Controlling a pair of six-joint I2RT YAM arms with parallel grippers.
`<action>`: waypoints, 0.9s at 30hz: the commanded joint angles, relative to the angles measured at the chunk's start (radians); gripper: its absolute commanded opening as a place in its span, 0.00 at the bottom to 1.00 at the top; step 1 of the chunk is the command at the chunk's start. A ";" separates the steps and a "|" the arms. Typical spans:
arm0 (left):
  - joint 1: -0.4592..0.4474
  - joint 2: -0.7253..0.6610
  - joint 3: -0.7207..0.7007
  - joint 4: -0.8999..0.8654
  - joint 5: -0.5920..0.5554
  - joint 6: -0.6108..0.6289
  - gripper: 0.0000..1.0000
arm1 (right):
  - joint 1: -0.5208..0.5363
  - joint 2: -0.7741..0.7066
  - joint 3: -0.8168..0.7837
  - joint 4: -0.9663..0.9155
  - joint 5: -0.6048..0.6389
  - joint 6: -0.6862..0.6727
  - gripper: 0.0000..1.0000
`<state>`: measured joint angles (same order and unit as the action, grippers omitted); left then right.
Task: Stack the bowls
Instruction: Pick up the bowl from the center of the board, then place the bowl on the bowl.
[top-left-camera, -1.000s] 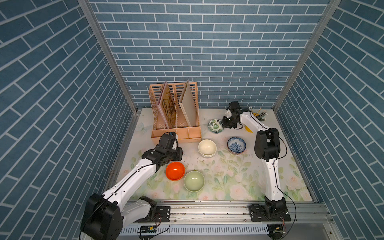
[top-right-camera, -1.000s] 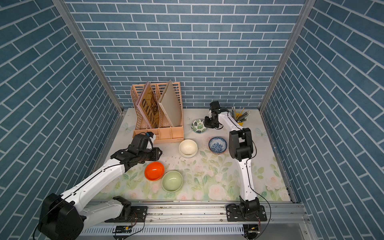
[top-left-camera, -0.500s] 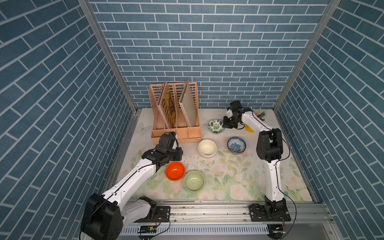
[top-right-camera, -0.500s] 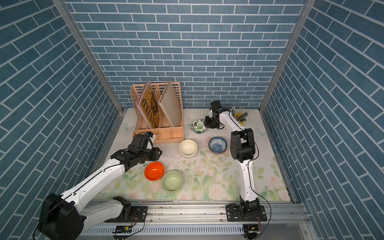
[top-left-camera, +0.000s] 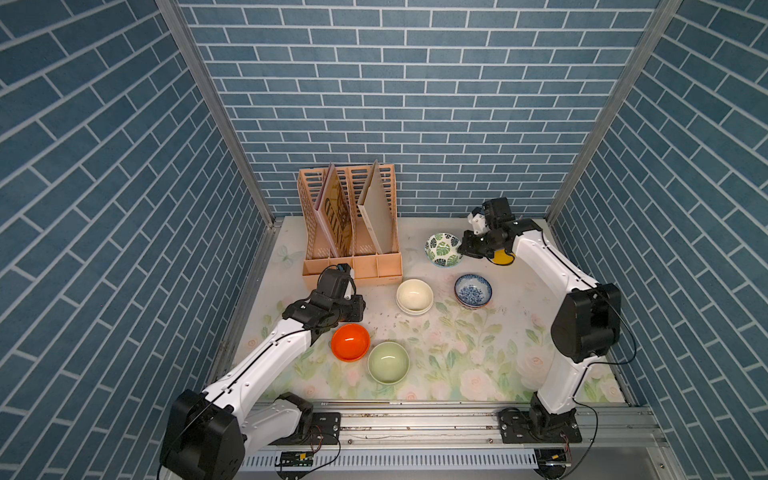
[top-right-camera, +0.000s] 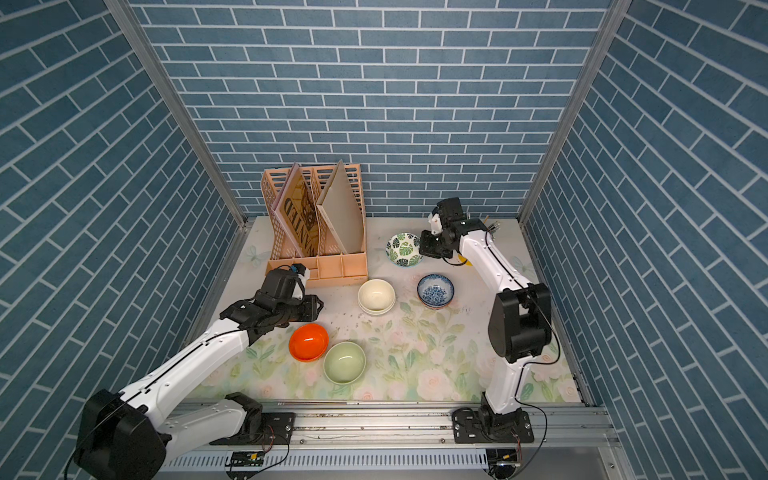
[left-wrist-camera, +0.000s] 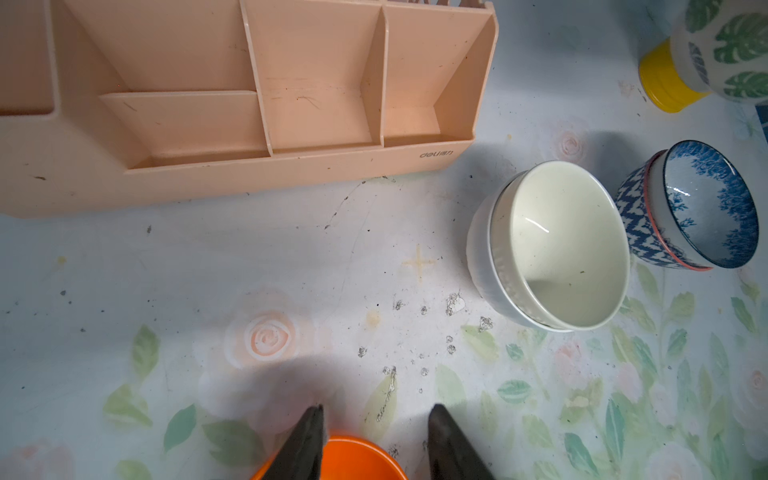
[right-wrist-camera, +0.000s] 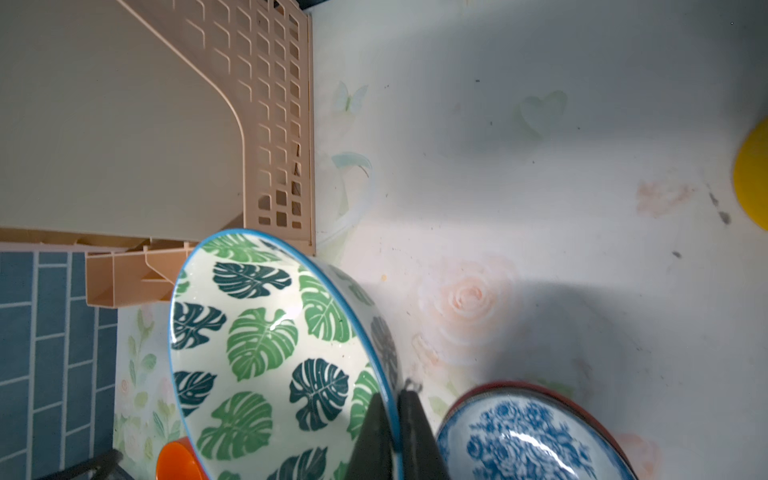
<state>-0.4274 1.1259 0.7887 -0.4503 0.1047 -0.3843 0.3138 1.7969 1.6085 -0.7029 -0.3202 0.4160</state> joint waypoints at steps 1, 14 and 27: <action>0.004 -0.016 -0.014 0.001 -0.011 0.004 0.46 | -0.040 -0.115 -0.117 0.036 -0.025 0.027 0.00; 0.005 -0.012 -0.016 0.001 -0.007 0.004 0.46 | -0.143 -0.320 -0.416 0.045 -0.019 -0.005 0.00; 0.004 -0.001 -0.016 -0.002 -0.023 0.001 0.47 | -0.157 -0.273 -0.449 0.086 0.025 -0.004 0.00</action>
<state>-0.4274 1.1240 0.7864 -0.4503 0.0948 -0.3851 0.1623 1.5101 1.1744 -0.6552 -0.2989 0.4187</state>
